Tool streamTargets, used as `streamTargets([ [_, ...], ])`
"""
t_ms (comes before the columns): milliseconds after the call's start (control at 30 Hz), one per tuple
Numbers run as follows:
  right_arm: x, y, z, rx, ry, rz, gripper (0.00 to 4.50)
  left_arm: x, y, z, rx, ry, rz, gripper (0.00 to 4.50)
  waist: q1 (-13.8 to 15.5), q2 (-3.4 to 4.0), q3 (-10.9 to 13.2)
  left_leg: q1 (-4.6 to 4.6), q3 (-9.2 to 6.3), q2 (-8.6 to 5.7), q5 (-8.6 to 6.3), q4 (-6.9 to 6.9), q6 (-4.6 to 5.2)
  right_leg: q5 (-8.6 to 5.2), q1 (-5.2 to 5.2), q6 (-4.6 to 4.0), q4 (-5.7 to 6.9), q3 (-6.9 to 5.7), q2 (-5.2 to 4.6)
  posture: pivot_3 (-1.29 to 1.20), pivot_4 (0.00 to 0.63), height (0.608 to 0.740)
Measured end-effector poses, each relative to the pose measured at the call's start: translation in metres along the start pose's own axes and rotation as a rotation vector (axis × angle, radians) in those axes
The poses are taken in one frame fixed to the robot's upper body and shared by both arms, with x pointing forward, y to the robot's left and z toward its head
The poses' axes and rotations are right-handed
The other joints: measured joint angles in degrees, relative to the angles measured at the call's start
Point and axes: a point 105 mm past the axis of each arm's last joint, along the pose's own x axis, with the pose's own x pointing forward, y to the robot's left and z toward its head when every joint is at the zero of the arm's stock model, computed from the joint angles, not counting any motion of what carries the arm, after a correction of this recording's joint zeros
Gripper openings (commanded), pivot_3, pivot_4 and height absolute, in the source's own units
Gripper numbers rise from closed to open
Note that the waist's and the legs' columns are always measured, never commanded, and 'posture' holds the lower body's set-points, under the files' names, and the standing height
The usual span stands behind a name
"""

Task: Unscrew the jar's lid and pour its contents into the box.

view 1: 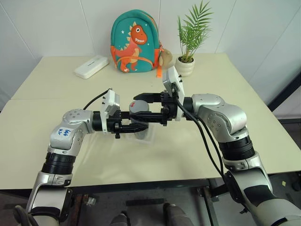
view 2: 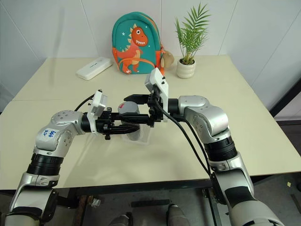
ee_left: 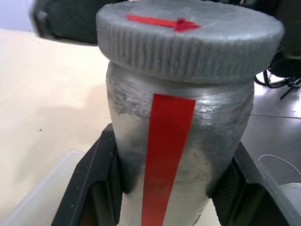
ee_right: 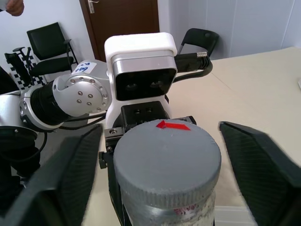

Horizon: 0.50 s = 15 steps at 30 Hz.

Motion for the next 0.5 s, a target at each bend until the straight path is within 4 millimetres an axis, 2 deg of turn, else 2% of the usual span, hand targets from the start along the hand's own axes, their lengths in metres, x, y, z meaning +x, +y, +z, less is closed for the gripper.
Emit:
streamTargets([
  [133, 0.003, -0.001, 0.001, 0.018, -0.024, -0.010, 2.98, -0.003, 0.002, 0.001, 0.004, 0.004, 0.013, 1.96, -0.1, 0.00, 0.0, 0.01, 0.00, 0.00, 0.00, 0.00, 0.00, 0.00, 0.00, 0.00, 0.01, 0.00, 0.00, 0.00, 0.150, 0.740],
  [233, 0.004, -0.001, 0.012, 0.121, -0.127, -0.007, 2.98, -0.006, 0.004, 0.010, 0.044, 0.003, 0.017, 1.96, 0.0, 0.00, 0.0, 0.00, -0.01, 0.00, 0.00, 0.00, 0.00, 0.00, 0.00, 0.00, 0.02, 0.00, 0.00, 0.00, 0.150, 0.740],
  [300, -0.001, 0.003, 0.041, 0.192, -0.301, 0.040, 2.98, -0.005, 0.002, 0.007, 0.040, 0.011, 0.007, 1.96, 0.0, 0.03, 0.0, -0.01, 0.00, 0.00, 0.00, 0.00, 0.00, 0.00, -0.01, 0.00, 0.04, 0.02, -0.01, 0.00, 0.150, 0.740],
  [400, -0.021, 0.016, 0.088, 0.189, -0.508, 0.121, 2.98, -0.006, 0.000, -0.001, 0.014, 0.022, 0.002, 1.96, 0.1, 0.03, 0.0, -0.01, -0.03, 0.03, 0.00, -0.02, 0.00, 0.00, -0.01, 0.00, 0.03, 0.00, 0.00, 0.00, 0.150, 0.740],
  [433, -0.026, 0.018, 0.094, 0.175, -0.528, 0.116, 2.98, -0.006, 0.000, -0.002, 0.011, 0.023, 0.005, 1.96, 0.1, 0.02, 0.0, -0.01, -0.03, 0.04, 0.00, -0.02, 0.00, 0.00, 0.00, -0.01, 0.01, -0.01, 0.01, 0.00, 0.150, 0.740],
  [500, -0.033, 0.012, 0.090, 0.155, -0.496, 0.047, 2.98, -0.006, 0.000, -0.003, 0.010, 0.023, 0.010, 1.96, 0.1, 0.02, 0.0, -0.01, -0.02, 0.03, 0.00, -0.01, 0.00, 0.00, 0.00, -0.01, 0.00, 0.00, 0.00, 0.00, 0.150, 0.740],
])
